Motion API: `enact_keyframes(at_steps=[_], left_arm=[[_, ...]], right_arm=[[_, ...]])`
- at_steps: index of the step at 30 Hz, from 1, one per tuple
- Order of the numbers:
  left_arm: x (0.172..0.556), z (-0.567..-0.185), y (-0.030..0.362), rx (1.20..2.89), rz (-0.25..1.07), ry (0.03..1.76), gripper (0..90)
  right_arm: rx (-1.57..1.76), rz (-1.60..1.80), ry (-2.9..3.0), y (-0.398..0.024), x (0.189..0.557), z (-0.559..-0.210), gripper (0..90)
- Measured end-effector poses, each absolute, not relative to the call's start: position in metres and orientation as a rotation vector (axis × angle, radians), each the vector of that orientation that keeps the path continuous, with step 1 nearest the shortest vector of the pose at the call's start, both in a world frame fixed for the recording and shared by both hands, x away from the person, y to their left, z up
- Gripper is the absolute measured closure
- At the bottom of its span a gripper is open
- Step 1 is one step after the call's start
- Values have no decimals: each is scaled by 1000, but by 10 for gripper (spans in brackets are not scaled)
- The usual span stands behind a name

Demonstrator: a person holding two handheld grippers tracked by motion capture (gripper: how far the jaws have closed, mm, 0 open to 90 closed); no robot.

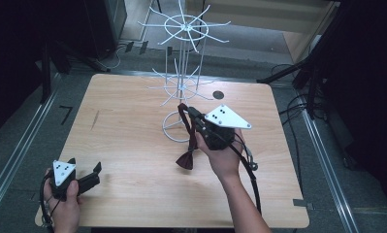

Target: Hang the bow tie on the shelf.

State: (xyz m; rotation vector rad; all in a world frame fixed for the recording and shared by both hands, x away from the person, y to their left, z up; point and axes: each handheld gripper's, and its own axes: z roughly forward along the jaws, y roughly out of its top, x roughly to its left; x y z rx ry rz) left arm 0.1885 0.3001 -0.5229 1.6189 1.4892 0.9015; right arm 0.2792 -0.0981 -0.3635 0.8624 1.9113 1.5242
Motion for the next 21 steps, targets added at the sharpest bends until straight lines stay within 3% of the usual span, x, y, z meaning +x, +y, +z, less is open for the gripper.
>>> enact_keyframes(at_steps=[21], left_arm=[[188, -523, 300, 1621, 900, 1485, 143]], right_arm=[[1107, 1471, 1958, -105, 326, -387, 900]])
